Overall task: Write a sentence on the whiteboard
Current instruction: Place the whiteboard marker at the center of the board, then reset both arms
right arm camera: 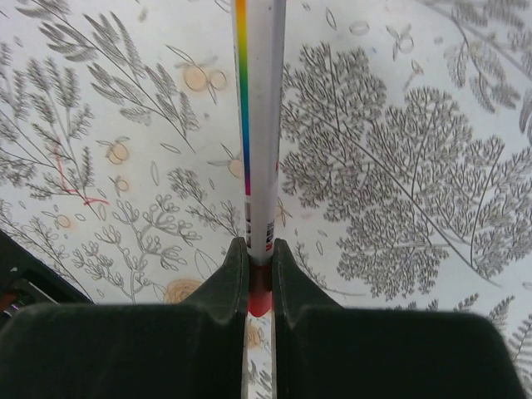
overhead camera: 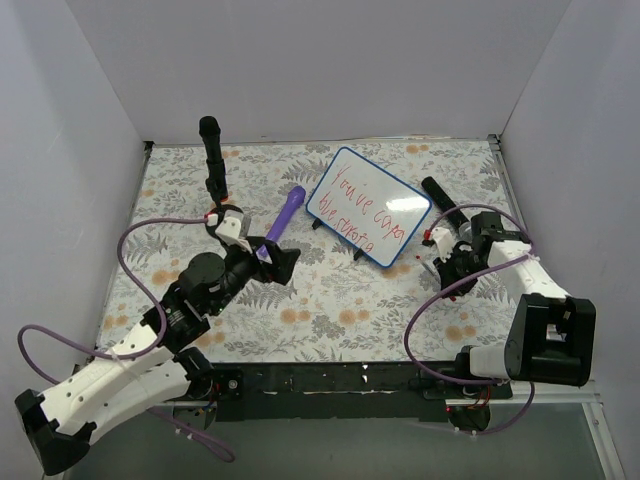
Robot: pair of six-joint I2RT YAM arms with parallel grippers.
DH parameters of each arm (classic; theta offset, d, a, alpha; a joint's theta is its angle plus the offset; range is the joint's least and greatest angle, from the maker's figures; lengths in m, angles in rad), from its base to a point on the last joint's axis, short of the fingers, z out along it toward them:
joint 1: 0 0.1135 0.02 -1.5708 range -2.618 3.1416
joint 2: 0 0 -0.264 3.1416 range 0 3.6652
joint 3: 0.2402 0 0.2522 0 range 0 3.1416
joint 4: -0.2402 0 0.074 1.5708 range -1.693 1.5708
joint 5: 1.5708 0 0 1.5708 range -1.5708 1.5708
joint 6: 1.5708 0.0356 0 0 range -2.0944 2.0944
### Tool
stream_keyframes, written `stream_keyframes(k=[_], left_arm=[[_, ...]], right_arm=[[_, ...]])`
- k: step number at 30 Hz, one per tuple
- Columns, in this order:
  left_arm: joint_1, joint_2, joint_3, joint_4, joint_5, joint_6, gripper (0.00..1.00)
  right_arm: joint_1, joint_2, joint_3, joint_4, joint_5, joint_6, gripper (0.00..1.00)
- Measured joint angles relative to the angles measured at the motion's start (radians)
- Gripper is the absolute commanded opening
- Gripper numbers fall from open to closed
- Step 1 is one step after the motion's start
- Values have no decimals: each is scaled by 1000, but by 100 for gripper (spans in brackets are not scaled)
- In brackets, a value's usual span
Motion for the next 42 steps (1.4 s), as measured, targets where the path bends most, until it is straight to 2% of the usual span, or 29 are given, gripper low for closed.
stream_keyframes(k=[3, 4, 6, 7, 10, 18, 21, 23, 26, 30, 33, 38, 42], left_arm=[[0, -68, -39, -96, -34, 32, 98], [0, -88, -56, -124, -40, 38, 98], [0, -113, -73, -171, -53, 46, 98], [0, -119, -75, -185, -61, 48, 98], [0, -142, -79, -204, -92, 58, 98], [0, -191, -79, -214, -127, 64, 98], [0, -221, -79, -214, -129, 54, 98], [0, -246, -79, -214, -129, 35, 98], [0, -275, -78, -217, -125, -21, 98], [0, -273, -21, -265, -122, -110, 98], [0, -195, 134, -327, -121, -145, 98], [2, 13, 413, -378, -111, -128, 98], [39, 153, 494, -429, -34, -108, 98]], right_arm=[[-29, 12, -8, -6, 65, 16, 16], [-36, 16, -8, -6, 79, 24, 24], [-44, 20, -8, -7, 98, 37, 32], [-46, 20, -8, -7, 108, 44, 39], [-53, 20, -6, -10, 124, 65, 47], [-81, -51, 97, -72, 117, 85, 55], [-107, -107, 176, -99, 74, 86, 63], [-140, -143, 218, -108, 40, 92, 83], [-196, -204, 281, -108, -13, 146, 96], [-304, -284, 327, -53, -61, 254, 98], [-379, -351, 327, 28, -48, 385, 95], [-398, -460, 326, 167, -9, 594, 95], [-398, -479, 333, 203, 22, 706, 96]])
